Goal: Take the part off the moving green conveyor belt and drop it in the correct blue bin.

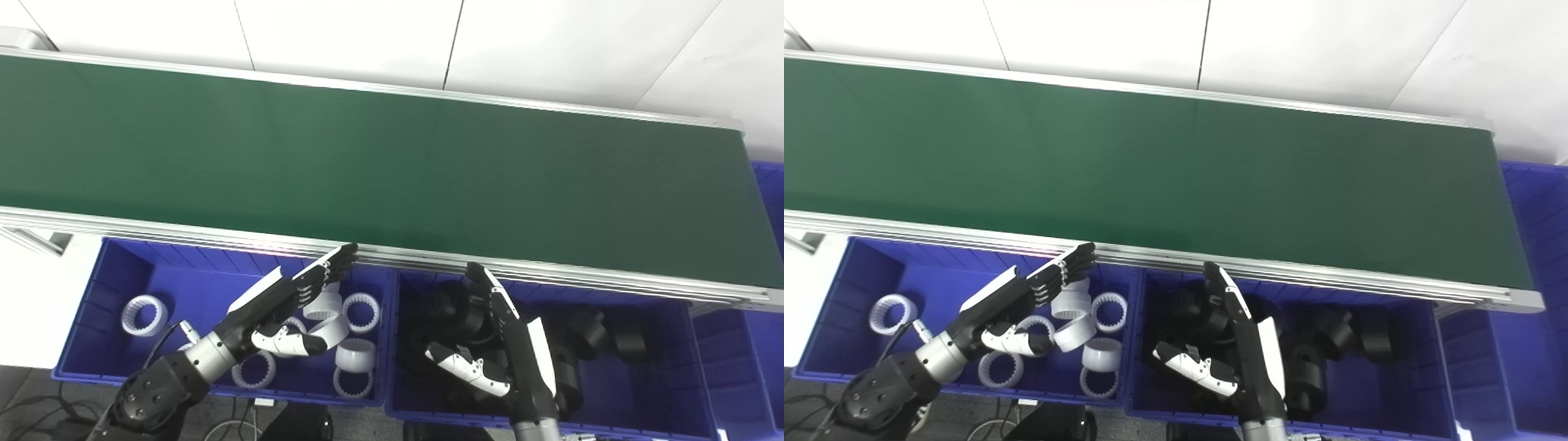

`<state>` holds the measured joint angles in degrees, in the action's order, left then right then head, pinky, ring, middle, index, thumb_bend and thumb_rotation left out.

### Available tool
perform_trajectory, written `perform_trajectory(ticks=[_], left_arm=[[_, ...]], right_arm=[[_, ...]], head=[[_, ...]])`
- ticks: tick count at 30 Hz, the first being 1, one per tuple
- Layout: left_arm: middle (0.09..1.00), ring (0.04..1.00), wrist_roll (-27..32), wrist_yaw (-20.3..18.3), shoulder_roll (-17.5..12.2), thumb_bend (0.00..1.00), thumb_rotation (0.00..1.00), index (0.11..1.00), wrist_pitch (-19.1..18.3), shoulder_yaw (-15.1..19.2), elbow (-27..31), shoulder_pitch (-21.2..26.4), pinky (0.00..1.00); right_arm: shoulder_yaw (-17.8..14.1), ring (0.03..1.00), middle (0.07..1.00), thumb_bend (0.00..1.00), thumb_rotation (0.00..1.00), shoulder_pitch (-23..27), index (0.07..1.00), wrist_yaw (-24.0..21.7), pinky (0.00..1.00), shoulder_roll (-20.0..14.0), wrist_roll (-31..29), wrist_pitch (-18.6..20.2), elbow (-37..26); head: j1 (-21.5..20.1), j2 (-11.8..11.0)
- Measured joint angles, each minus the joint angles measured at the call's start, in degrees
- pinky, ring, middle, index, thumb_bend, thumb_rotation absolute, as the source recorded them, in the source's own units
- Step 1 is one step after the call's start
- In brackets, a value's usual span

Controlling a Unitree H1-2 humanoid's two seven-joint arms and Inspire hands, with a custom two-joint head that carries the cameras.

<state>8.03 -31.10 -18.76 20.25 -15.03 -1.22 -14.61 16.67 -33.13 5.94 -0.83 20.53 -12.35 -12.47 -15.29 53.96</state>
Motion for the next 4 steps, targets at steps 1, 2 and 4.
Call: perform_trajectory(ticks=[1, 2, 4], left_arm=[[1.0, 1.0, 0.0, 0.2, 0.2, 0.8, 0.51, 1.0, 0.0, 0.1, 0.0, -0.2, 1.0], [1.0, 1.0, 0.1, 0.3, 0.6, 0.8, 0.49, 1.0, 0.0, 0.2, 0.0, -0.3, 0.99], [1.0, 1.0, 0.4, 0.7, 1.6, 0.81, 0.45, 1.0, 0.2, 0.7, 0.0, -0.5, 0.98]], right_arm=[[0.0, 0.873, 0.885, 0.74, 0.47, 0.0, 0.901, 0.0, 0.83, 0.0, 0.1, 0.3, -0.1], [0.0, 0.873, 0.885, 0.74, 0.46, -0.1, 0.901, -0.1, 0.83, 0.0, 0.1, 0.5, -0.1], [0.0, 0.872, 0.885, 0.74, 0.46, -0.1, 0.902, -0.1, 0.82, 0.1, 0.1, 0.6, -0.2]], head=[[0.1, -0.2], [0.1, -0.2], [-0.1, -0.2]])
